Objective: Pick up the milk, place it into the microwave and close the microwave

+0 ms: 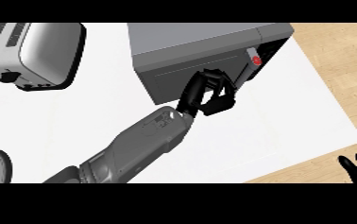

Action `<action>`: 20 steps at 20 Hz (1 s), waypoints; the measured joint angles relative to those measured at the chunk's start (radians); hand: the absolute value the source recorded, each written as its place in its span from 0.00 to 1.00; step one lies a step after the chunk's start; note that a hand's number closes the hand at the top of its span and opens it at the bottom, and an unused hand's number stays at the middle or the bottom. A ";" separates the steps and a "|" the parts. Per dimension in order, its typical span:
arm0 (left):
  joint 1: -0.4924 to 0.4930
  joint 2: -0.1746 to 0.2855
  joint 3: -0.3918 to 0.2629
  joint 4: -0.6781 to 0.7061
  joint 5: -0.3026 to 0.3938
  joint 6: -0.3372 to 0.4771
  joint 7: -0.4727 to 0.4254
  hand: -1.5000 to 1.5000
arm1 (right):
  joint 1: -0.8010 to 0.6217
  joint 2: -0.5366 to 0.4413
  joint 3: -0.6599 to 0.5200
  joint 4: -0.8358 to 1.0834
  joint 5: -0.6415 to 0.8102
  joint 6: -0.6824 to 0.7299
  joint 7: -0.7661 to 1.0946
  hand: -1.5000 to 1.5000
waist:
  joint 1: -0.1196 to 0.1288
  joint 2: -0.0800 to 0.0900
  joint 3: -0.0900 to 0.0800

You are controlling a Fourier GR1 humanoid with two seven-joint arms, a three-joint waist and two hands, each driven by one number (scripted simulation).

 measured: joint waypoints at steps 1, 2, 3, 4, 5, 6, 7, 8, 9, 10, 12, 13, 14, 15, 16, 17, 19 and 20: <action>0.000 0.000 -0.003 0.001 0.007 0.001 -0.011 1.00 | -0.004 -0.004 0.000 0.001 -0.002 0.006 0.000 0.00 | 0.000 0.001 0.000; 0.001 0.000 -0.004 0.002 0.013 0.005 -0.024 1.00 | -0.008 -0.006 0.001 0.000 -0.003 0.012 -0.002 0.00 | -0.002 0.001 0.000; 0.002 0.000 -0.005 0.003 0.019 0.010 -0.033 1.00 | -0.009 -0.009 0.004 -0.001 -0.004 0.017 -0.002 0.00 | -0.004 0.001 0.000; 0.002 0.000 -0.007 0.005 0.025 0.013 -0.043 1.00 | -0.012 -0.013 0.007 -0.001 -0.004 0.022 -0.001 0.00 | -0.005 0.001 0.000; 0.002 0.000 -0.009 0.005 0.032 0.017 -0.052 1.00 | -0.014 -0.016 0.007 -0.001 -0.005 0.027 -0.001 0.00 | -0.006 0.001 0.000; 0.001 0.000 -0.011 0.007 0.036 0.020 -0.060 1.00 | -0.018 -0.018 0.008 -0.001 -0.005 0.030 -0.002 0.00 | -0.007 0.001 0.000; 0.001 0.000 -0.013 0.007 0.042 0.022 -0.069 1.00 | -0.021 -0.019 0.010 -0.001 -0.006 0.033 -0.002 0.00 | -0.008 0.002 0.000; 0.001 0.000 -0.015 0.009 0.048 0.025 -0.077 1.00 | -0.023 -0.022 0.011 -0.001 -0.007 0.037 -0.002 0.00 | -0.009 0.002 0.000; 0.001 0.000 -0.017 0.010 0.052 0.029 -0.085 1.00 | -0.027 -0.024 0.014 -0.001 -0.008 0.041 -0.002 0.00 | -0.010 0.002 0.000; 0.001 0.000 -0.019 0.010 0.057 0.032 -0.093 1.00 | -0.028 -0.025 0.018 -0.001 -0.008 0.044 -0.002 0.00 | -0.011 0.003 0.000; 0.002 0.000 -0.021 0.011 0.066 0.039 -0.108 1.00 | -0.034 -0.028 0.022 -0.001 -0.010 0.051 -0.002 0.00 | -0.013 0.004 0.000; 0.002 0.000 -0.023 0.013 0.071 0.042 -0.114 1.00 | -0.035 -0.031 0.023 -0.001 -0.010 0.054 -0.002 0.00 | -0.014 0.003 0.000; 0.002 0.000 -0.024 0.014 0.075 0.046 -0.121 1.00 | -0.037 -0.033 0.023 -0.001 -0.011 0.057 -0.003 0.00 | -0.016 0.003 0.000; 0.003 0.000 -0.026 0.015 0.079 0.050 -0.129 1.00 | -0.039 -0.035 0.023 -0.001 -0.012 0.060 -0.002 0.00 | -0.018 0.003 0.000; 0.003 0.000 -0.027 0.016 0.083 0.052 -0.137 1.00 | -0.041 -0.036 0.025 -0.001 -0.012 0.061 -0.001 0.00 | -0.018 0.004 0.000; 0.004 0.000 -0.027 0.017 0.088 0.055 -0.143 1.00 | -0.040 -0.037 0.027 -0.001 -0.013 0.063 -0.001 0.00 | -0.021 0.003 0.000; 0.005 0.000 -0.028 0.018 0.097 0.059 -0.157 1.00 | -0.044 -0.039 0.030 -0.001 -0.014 0.066 -0.001 0.00 | -0.023 0.003 -0.001; 0.006 0.000 -0.028 0.019 0.101 0.064 -0.164 1.00 | -0.045 -0.041 0.031 -0.001 -0.015 0.068 -0.001 0.00 | -0.026 0.003 -0.001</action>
